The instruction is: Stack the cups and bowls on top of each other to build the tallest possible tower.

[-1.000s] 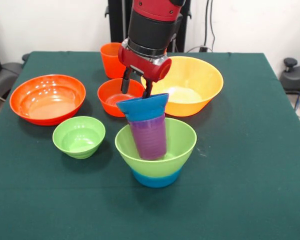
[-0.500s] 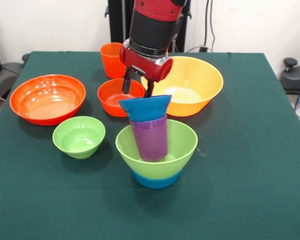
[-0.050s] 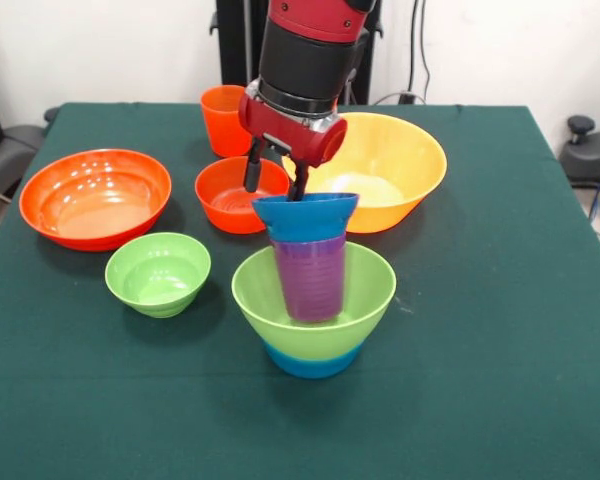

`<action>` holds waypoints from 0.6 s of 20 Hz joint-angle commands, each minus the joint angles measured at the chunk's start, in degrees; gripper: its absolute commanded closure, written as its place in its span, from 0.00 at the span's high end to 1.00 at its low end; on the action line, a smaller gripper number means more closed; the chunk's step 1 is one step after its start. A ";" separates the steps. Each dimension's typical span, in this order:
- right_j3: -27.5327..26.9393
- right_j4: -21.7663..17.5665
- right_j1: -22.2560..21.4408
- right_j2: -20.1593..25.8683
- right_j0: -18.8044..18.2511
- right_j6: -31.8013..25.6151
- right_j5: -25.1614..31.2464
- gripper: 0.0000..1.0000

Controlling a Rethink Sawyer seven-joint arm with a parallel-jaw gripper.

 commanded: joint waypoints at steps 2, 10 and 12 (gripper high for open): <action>-6.45 -2.74 3.82 4.92 1.89 -1.11 1.47 1.00; -9.35 -2.08 4.41 4.22 2.89 -0.35 3.32 1.00; -9.97 -1.69 4.53 4.39 3.00 -0.18 3.86 1.00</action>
